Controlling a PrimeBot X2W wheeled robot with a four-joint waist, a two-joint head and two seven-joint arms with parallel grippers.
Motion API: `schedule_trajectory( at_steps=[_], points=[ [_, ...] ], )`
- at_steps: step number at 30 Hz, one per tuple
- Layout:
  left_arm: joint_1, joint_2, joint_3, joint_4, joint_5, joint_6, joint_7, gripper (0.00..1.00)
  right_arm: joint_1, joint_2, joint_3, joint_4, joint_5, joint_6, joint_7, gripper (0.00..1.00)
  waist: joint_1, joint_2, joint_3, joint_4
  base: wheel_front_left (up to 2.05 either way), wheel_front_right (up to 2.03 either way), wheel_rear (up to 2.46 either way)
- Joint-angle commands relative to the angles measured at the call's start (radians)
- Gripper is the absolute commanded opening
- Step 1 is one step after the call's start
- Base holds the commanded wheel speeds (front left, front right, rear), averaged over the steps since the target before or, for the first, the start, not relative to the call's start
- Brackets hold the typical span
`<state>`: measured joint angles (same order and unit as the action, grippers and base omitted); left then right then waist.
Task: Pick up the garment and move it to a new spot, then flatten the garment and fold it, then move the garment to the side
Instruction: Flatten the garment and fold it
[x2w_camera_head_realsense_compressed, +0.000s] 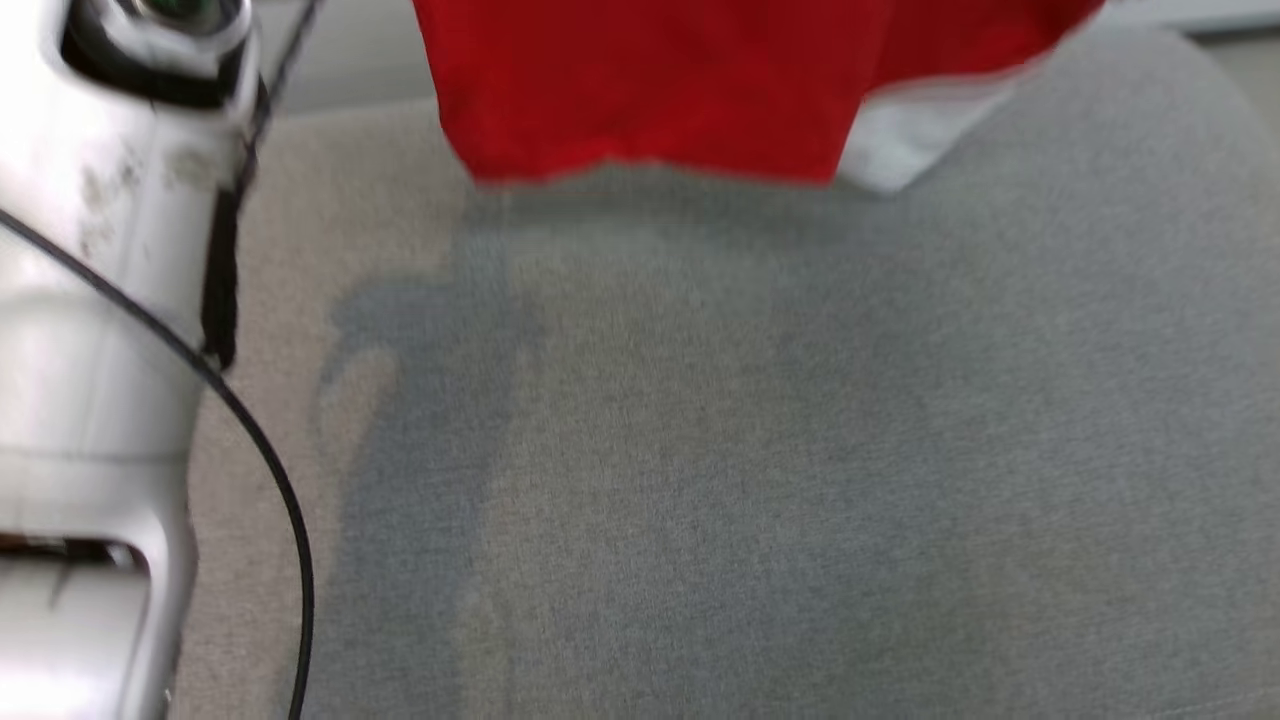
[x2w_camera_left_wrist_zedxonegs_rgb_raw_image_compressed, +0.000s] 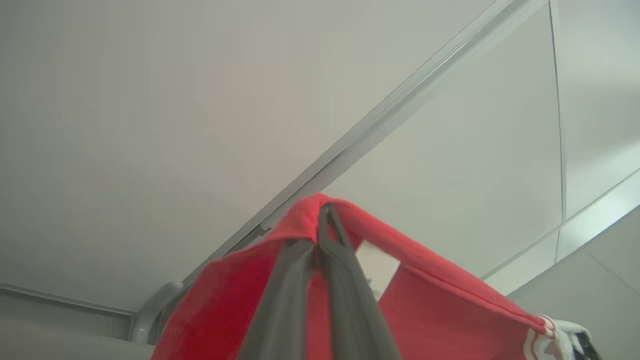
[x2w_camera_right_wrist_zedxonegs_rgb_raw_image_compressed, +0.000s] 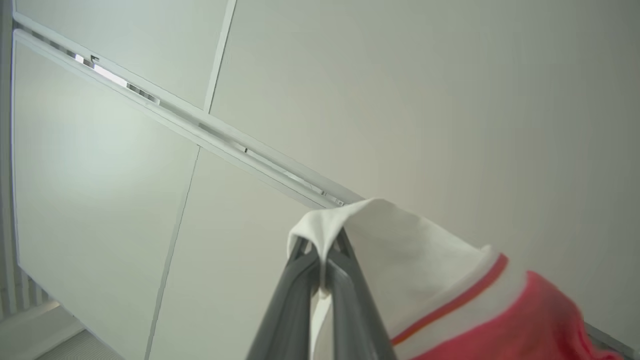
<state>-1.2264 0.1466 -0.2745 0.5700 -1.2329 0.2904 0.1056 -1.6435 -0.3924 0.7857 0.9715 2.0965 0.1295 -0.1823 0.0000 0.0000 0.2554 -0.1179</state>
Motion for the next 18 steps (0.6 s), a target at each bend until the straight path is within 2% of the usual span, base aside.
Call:
schedule_trajectory(
  at_steps=[1, 7, 10, 14, 18],
  points=[
    [-0.057, 0.008, 0.005, 0.020, 0.019, -0.012, -0.032, 0.00, -0.052, 0.001, -0.001, 0.002, -0.028, 0.002, -0.022, 0.00, 0.0000, 0.0000, 0.109, -0.004, 0.00, 0.00, 0.00],
    [-0.260, -0.028, 0.021, 0.149, 0.085, -0.087, -0.233, 0.00, -0.177, -0.004, -0.096, -0.097, -0.166, 0.002, -0.083, 0.00, 0.0000, 0.0000, 0.257, -0.013, 0.00, 0.00, 0.00],
    [-0.336, -0.045, 0.034, 0.205, 0.104, -0.139, -0.328, 0.00, -0.196, -0.014, -0.258, -0.172, -0.323, 0.002, -0.085, 0.00, 0.0000, 0.0000, 0.319, -0.015, 0.00, 0.00, 0.00],
    [-0.385, -0.058, 0.078, 0.270, 0.130, -0.204, -0.368, 0.00, -0.069, 0.076, -0.482, -0.300, -0.517, 0.001, -0.085, 0.00, 0.0000, 0.0000, 0.383, -0.021, 0.00, 0.00, 0.00],
    [-0.379, -0.072, 0.132, 0.295, 0.209, -0.251, -0.371, 0.00, 0.033, 0.141, -0.557, -0.374, -0.624, 0.002, -0.084, 0.00, 0.0000, 0.0000, 0.417, -0.024, 0.00, 0.00, 0.00]
  ],
)
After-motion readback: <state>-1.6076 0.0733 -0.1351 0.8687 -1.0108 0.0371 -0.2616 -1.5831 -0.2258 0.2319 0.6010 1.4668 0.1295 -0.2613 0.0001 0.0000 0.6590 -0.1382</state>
